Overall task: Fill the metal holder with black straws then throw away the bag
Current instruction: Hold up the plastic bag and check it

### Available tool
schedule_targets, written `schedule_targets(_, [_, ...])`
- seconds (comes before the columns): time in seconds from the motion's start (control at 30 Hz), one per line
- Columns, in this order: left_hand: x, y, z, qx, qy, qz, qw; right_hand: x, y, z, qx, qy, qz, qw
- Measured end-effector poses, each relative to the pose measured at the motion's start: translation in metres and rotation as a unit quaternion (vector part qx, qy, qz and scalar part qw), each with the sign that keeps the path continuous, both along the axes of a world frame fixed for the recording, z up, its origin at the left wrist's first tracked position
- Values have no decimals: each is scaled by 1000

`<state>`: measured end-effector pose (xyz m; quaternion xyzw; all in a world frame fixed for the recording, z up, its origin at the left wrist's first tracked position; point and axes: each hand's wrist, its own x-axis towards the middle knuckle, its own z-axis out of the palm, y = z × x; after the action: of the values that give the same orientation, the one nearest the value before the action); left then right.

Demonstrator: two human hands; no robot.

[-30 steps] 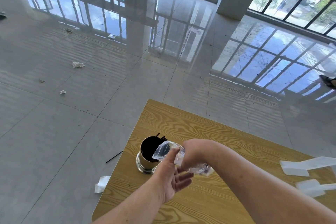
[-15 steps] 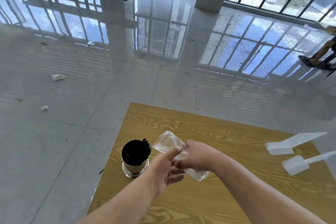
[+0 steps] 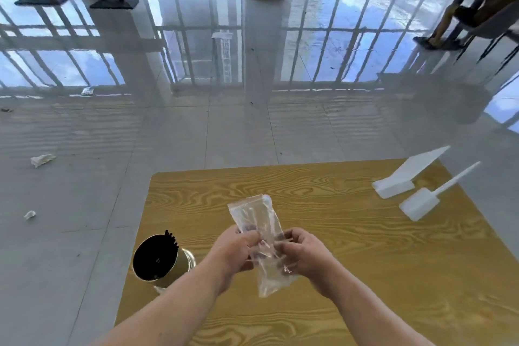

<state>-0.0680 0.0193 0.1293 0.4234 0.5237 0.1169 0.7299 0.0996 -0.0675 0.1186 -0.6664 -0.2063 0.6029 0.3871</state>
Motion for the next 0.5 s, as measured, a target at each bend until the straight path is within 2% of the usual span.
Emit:
schedule_targets(0.3, [48,9,0,70,72,-78,992,43,-27,-28,20,33,-73,997])
schedule_targets(0.5, [62,12,-22,83,151,-64,983,76,-35,-48,11,21,-77,997])
